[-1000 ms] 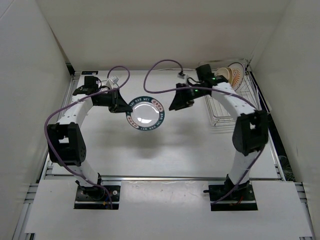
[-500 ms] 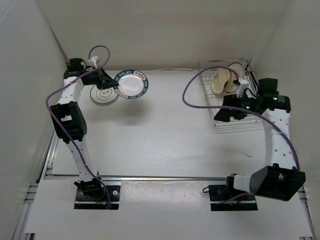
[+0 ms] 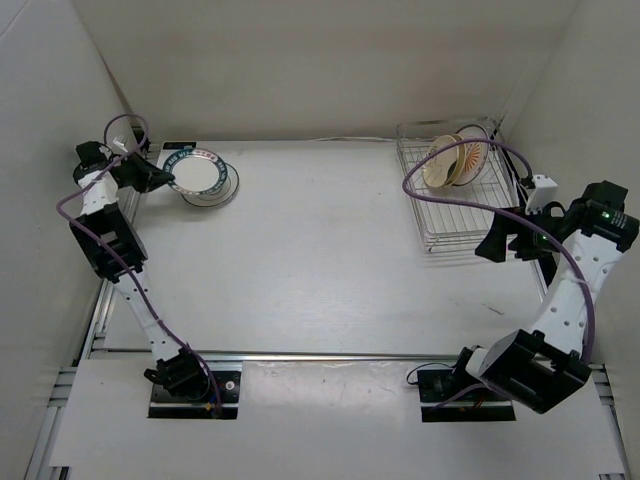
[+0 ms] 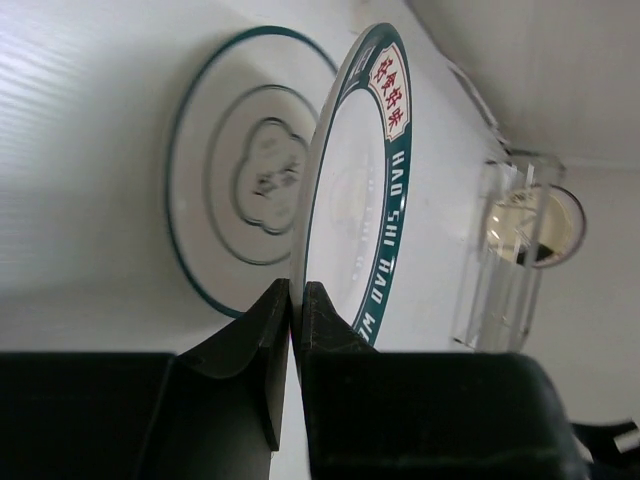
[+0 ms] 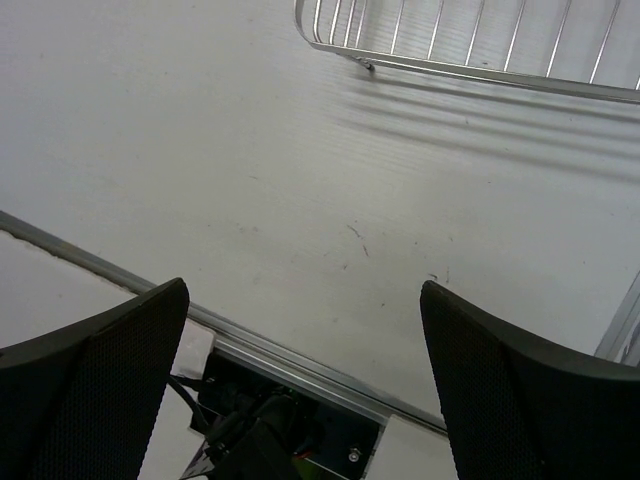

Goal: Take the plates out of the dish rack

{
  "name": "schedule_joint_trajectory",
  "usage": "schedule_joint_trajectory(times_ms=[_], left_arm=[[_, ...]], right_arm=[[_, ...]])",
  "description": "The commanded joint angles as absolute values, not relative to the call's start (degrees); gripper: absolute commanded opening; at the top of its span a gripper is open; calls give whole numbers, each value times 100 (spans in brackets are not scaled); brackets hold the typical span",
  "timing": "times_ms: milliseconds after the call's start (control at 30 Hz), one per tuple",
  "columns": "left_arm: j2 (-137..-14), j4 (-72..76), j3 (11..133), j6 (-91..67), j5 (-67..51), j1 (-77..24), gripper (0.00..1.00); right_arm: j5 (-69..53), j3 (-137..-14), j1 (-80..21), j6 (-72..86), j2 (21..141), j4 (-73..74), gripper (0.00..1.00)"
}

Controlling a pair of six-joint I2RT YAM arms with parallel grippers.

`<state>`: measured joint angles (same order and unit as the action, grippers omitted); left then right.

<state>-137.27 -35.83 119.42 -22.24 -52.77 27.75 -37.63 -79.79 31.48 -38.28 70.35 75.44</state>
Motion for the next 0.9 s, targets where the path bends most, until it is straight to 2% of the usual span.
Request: schedule_joint_trajectory(times_ms=[0, 367, 500, 633, 867], left_arm=[[-13719, -3533, 12138, -2109, -4826, 2628, 10], [-14044, -3533, 12252, -2109, -4816, 2628, 10], [-14098, -3585, 12252, -2057, -4816, 2522, 18], [-14098, -3638, 12252, -1986, -4711, 2408, 34], [-13931, -3744, 12129, -1802, -4588, 2294, 45]], right_arm=[[-4165, -7919, 3173, -3991, 6786, 8077, 100], [-4587, -7331, 3173, -3683, 6548, 7954, 100], [-4641, -7216, 3173, -3621, 6548, 7788, 100], [-4711, -7216, 3173, -3551, 6548, 7734, 100], [-4886, -6944, 3173, -3499, 6548, 7682, 100]])
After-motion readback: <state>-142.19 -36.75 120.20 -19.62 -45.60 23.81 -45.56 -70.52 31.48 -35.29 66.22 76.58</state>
